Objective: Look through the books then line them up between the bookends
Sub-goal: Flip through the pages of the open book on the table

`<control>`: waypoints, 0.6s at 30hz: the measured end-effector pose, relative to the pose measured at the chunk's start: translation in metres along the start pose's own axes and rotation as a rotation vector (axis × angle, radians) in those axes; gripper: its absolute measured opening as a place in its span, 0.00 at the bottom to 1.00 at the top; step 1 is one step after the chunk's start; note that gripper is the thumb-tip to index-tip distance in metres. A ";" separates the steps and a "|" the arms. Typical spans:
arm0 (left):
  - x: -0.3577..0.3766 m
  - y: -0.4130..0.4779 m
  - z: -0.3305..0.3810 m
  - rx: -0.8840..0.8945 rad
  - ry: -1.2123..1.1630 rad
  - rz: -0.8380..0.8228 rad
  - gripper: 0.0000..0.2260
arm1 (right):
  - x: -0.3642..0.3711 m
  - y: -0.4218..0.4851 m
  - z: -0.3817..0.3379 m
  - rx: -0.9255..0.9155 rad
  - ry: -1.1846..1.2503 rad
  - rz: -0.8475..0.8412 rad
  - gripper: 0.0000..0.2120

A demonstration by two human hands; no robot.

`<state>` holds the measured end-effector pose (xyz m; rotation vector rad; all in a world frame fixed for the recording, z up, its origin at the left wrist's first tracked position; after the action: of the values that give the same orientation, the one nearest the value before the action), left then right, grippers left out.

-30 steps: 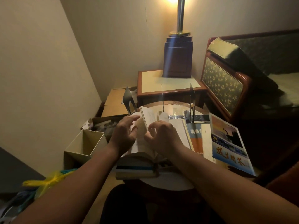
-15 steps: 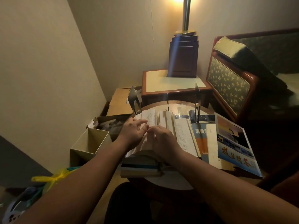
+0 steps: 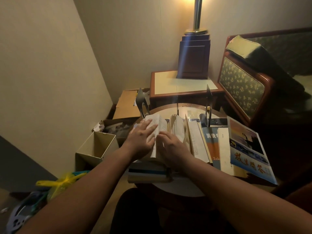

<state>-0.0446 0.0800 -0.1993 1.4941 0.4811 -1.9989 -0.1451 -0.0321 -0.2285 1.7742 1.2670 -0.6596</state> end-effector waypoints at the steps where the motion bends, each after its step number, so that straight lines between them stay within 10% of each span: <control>1: 0.004 0.002 0.002 0.025 0.032 -0.073 0.26 | 0.003 0.001 0.000 0.021 0.000 -0.046 0.22; 18: 0.027 -0.007 -0.003 -0.066 0.089 -0.161 0.25 | 0.025 -0.001 0.023 0.135 -0.199 -0.313 0.32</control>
<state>-0.0520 0.0810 -0.2264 1.5520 0.7183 -2.0226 -0.1356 -0.0395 -0.2608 1.5820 1.4003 -1.0940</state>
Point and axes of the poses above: each hand's wrist, its own y-axis towards the middle knuckle, its own x-axis out of the palm, z = x × y, the point moved 4 cm from there along y, towards the middle knuckle, and after that the axes turned 1 degree about -y, right-handed, at the moved point
